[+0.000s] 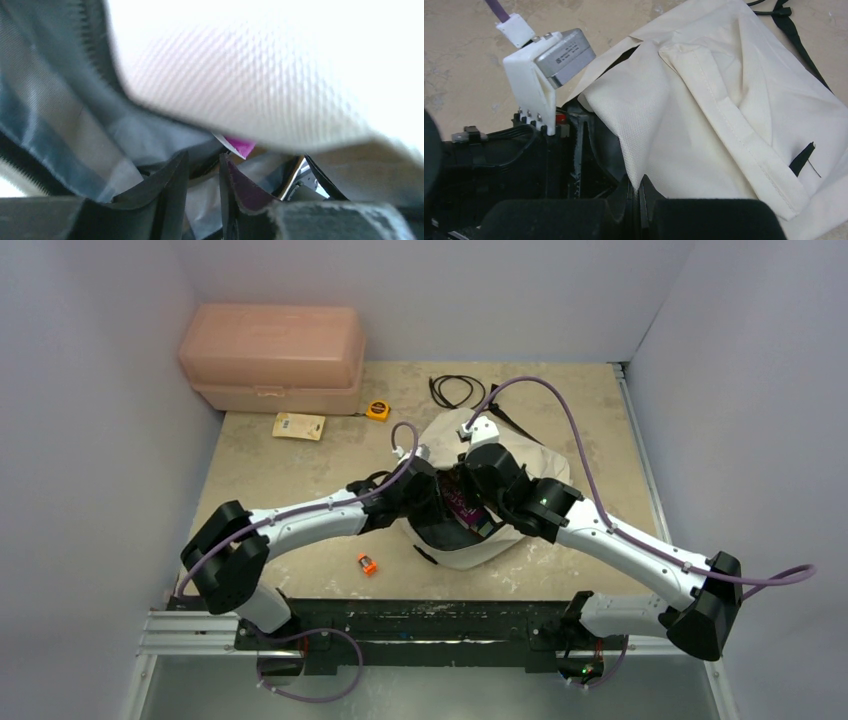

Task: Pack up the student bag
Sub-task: Place the book in the student bag.

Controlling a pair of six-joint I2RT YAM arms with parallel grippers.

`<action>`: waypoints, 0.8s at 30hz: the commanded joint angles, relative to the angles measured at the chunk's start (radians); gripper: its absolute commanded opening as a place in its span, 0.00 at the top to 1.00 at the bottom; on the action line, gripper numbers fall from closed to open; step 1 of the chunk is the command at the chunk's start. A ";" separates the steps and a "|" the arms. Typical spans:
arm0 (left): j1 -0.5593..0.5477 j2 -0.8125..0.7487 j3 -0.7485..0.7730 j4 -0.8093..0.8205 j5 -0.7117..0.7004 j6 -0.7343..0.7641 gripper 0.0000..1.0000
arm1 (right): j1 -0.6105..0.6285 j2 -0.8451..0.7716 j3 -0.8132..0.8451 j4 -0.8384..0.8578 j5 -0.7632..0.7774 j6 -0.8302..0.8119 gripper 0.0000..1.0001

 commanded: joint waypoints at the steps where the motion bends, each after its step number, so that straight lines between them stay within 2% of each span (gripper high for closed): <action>1: 0.000 0.107 0.074 0.062 0.018 0.029 0.76 | 0.002 -0.020 0.010 0.024 -0.019 0.021 1.00; 7: 0.001 0.244 0.271 0.042 0.102 0.033 0.80 | 0.002 -0.034 0.004 0.013 -0.014 0.029 1.00; 10: 0.001 0.242 0.287 0.024 0.100 0.037 0.81 | 0.002 -0.030 -0.005 0.017 -0.012 0.036 1.00; 14: 0.004 0.153 0.168 0.015 0.070 0.004 0.77 | 0.002 -0.014 -0.022 0.033 -0.031 0.050 1.00; 21: 0.022 -0.138 -0.119 -0.001 0.075 -0.034 0.54 | 0.002 0.029 -0.040 0.042 -0.137 0.077 0.99; 22: 0.022 -0.187 -0.143 -0.012 0.073 -0.030 0.53 | 0.002 0.032 -0.049 0.049 -0.167 0.078 0.96; 24: 0.024 -0.282 -0.168 -0.067 0.062 -0.009 0.53 | 0.002 0.041 -0.068 0.069 -0.248 0.073 0.81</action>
